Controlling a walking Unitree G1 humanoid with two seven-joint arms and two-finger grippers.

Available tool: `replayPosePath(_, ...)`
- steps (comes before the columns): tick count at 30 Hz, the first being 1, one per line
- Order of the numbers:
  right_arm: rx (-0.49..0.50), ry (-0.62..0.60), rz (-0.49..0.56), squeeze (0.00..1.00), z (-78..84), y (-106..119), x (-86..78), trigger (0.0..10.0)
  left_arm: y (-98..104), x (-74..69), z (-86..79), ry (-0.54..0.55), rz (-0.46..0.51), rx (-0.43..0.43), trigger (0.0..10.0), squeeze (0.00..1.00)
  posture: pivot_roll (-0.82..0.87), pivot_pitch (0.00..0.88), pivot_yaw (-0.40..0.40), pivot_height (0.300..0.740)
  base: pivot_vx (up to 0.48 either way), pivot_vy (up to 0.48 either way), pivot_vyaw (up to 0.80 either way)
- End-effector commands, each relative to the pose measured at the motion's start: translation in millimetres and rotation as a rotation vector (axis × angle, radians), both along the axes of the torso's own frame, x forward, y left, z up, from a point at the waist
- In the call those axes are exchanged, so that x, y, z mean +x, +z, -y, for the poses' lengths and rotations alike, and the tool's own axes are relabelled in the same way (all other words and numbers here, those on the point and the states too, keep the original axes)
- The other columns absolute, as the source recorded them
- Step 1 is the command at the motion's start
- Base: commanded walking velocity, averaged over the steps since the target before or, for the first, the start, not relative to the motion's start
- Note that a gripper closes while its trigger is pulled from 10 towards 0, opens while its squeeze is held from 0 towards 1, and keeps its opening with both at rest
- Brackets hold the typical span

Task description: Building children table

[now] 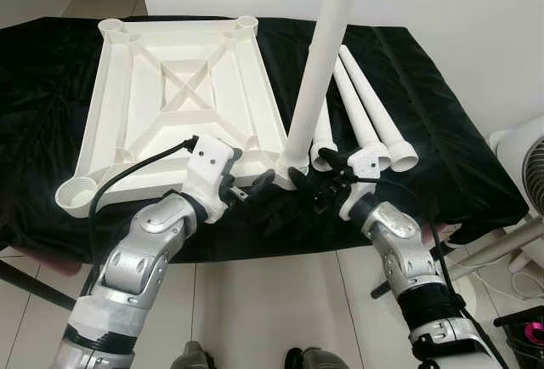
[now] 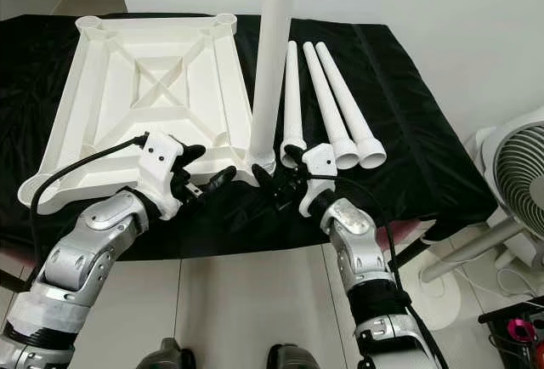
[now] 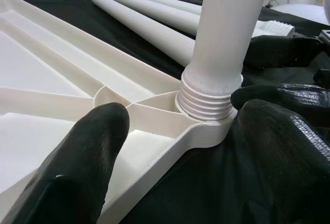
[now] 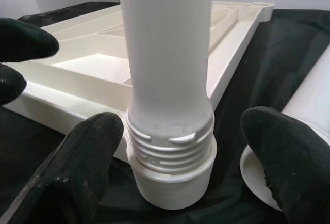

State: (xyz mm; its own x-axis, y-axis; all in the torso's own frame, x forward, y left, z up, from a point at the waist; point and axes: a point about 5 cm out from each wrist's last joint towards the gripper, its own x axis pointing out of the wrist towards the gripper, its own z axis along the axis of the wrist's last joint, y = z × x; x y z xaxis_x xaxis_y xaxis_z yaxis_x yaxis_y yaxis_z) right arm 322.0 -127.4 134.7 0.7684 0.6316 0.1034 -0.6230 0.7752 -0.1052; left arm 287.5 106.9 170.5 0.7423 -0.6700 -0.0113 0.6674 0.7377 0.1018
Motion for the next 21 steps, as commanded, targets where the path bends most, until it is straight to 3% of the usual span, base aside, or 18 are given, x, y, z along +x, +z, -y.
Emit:
replayPosePath(1, -0.019, 0.018, 0.006, 0.00, -1.0, -1, 0.6, 10.0, 0, -1.5, -1.8, 0.017, 0.003, 0.010, 10.0, 0.00, 0.02, 0.041, -0.040, 0.740, 0.000, 0.000, 0.00)
replayPosePath(6, -0.026, 0.022, 0.022, 0.00, -5.0, 4, 9.7, 10.0, -4, -6.2, 0.7, -0.012, -0.006, 0.013, 10.0, 0.00, 0.02, 0.040, -0.041, 0.740, 0.000, 0.000, 0.00)
replayPosePath(11, -0.051, 0.042, 0.050, 0.00, -15.3, 11, 22.5, 10.0, -11, -21.8, 10.8, -0.132, -0.045, -0.001, 10.0, 0.00, 0.03, 0.048, -0.043, 0.740, 0.000, 0.000, 0.00)
replayPosePath(16, -0.043, 0.052, 0.045, 0.00, -18.3, 11, 26.2, 9.6, -15, -25.1, 14.8, -0.131, -0.063, -0.006, 10.0, 0.00, 0.03, 0.052, -0.042, 0.740, 0.000, 0.000, 0.00)
replayPosePath(17, -0.041, 0.053, 0.044, 0.00, -19.1, 12, 27.3, 2.6, -16, -26.3, 16.1, -0.131, -0.064, -0.007, 10.0, 0.00, 0.03, 0.055, -0.042, 0.740, 0.000, 0.000, 0.00)
replayPosePath(20, -0.033, 0.056, 0.043, 0.00, -20.3, 12, 29.3, 2.3, -18, -27.7, 18.4, -0.128, -0.069, -0.008, 10.0, 0.00, 0.03, 0.057, -0.044, 0.740, 0.000, 0.000, 0.00)
replayPosePath(21, -0.029, 0.059, 0.039, 0.00, -20.9, 11, 29.9, 0.0, -18, -28.6, 19.5, -0.126, -0.068, -0.004, 10.0, 0.00, 0.03, 0.058, -0.045, 0.740, 0.000, 0.000, 0.00)
